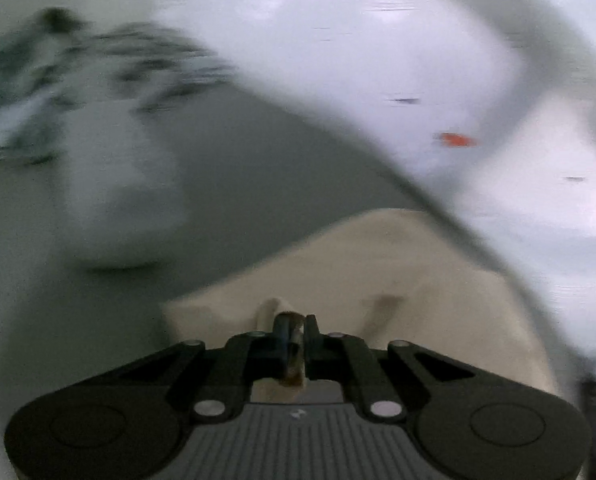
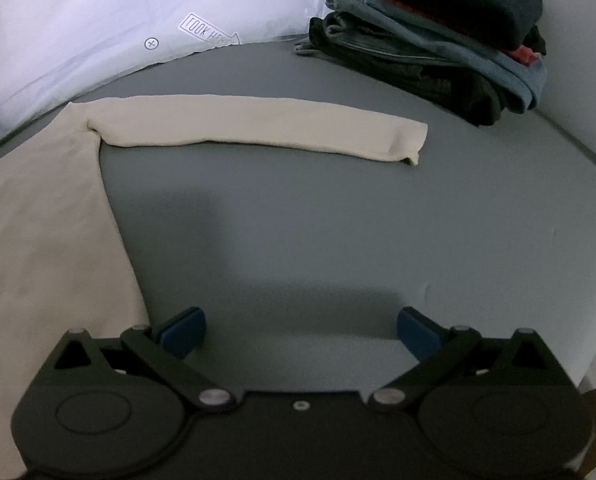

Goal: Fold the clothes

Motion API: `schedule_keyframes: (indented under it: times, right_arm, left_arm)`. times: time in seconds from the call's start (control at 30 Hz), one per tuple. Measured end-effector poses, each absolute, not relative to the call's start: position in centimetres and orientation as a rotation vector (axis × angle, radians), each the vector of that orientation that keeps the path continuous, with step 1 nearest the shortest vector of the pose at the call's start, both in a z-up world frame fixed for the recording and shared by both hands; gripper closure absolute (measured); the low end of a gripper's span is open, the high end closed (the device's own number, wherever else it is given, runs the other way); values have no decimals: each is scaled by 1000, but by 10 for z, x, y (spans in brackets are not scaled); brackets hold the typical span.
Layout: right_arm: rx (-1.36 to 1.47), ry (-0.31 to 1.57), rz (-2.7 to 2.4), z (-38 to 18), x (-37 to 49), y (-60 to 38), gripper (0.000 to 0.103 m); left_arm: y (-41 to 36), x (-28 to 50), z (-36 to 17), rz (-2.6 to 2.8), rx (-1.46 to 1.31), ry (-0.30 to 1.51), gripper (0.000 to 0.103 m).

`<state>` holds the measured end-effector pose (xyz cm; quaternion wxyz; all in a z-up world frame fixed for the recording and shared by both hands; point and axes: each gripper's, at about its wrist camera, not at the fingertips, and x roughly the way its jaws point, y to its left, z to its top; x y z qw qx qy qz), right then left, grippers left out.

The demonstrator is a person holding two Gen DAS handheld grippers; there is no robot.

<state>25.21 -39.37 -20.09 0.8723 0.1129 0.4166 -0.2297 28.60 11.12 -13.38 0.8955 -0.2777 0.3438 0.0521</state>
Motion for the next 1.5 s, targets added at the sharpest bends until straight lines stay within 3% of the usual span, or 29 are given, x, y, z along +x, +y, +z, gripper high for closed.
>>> schedule_keyframes:
  times: [0.1, 0.17, 0.27, 0.33, 0.37, 0.43, 0.57, 0.73, 0.93, 1.13, 1.27, 1.5]
  right_arm:
    - [236, 874, -475, -201, 253, -396, 0]
    - [235, 877, -470, -201, 253, -397, 0]
    - [239, 887, -450, -199, 252, -400, 0]
    - [248, 900, -430, -197, 252, -404, 2]
    - [265, 901, -427, -194, 252, -406, 5]
    - [326, 871, -414, -186, 249, -411, 19]
    - [413, 779, -340, -160, 251, -411, 31]
    - [615, 778, -68, -145, 282, -389, 60]
    - [807, 894, 320, -161, 329, -320, 71]
    - [783, 1052, 506, -176, 376, -238, 69]
    - [725, 1116, 579, -182, 397, -188, 60]
    - [746, 1195, 671, -208, 404, -121, 60]
  left_arm:
    - [81, 303, -115, -74, -572, 688, 90]
    - [67, 308, -104, -113, -518, 666, 69]
    - [64, 309, -99, -82, -454, 649, 52]
    - [72, 306, -105, -31, -468, 676, 48]
    - [80, 305, -110, 10, -486, 700, 48]
    - [97, 302, -123, 99, -507, 754, 48]
    - [121, 292, -146, 231, -471, 871, 47]
    - [140, 279, -168, 339, -435, 1003, 43]
    - [157, 277, -188, 379, -423, 1102, 41]
    - [159, 294, -200, 359, -388, 1157, 31]
    - [161, 304, -202, 352, -368, 1184, 26]
    - [163, 319, -207, 310, -365, 1238, 12]
